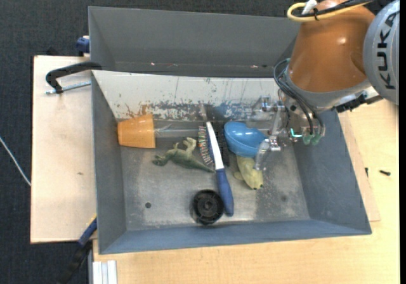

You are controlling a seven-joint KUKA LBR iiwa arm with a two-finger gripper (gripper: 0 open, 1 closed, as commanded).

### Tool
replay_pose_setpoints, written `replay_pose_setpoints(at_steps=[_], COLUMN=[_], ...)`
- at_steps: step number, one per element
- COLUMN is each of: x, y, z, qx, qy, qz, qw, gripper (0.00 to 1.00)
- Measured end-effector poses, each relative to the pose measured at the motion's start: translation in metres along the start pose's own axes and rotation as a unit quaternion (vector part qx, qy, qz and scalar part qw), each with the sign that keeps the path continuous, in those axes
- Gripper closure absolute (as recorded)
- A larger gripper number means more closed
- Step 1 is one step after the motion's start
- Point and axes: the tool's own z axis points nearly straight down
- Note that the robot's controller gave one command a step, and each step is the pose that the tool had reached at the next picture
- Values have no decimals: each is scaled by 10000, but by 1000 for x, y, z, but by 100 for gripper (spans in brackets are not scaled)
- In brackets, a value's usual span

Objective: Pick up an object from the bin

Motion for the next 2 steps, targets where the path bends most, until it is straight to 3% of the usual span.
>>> replay_pose_setpoints(at_steps=[1, 2], x=[-47, -34], y=[2, -9], z=[160, 130], qx=[-8, -16], qy=[-77, -63], qz=[1201, 2378], qw=[9927, 9713], gripper=[0, 0])
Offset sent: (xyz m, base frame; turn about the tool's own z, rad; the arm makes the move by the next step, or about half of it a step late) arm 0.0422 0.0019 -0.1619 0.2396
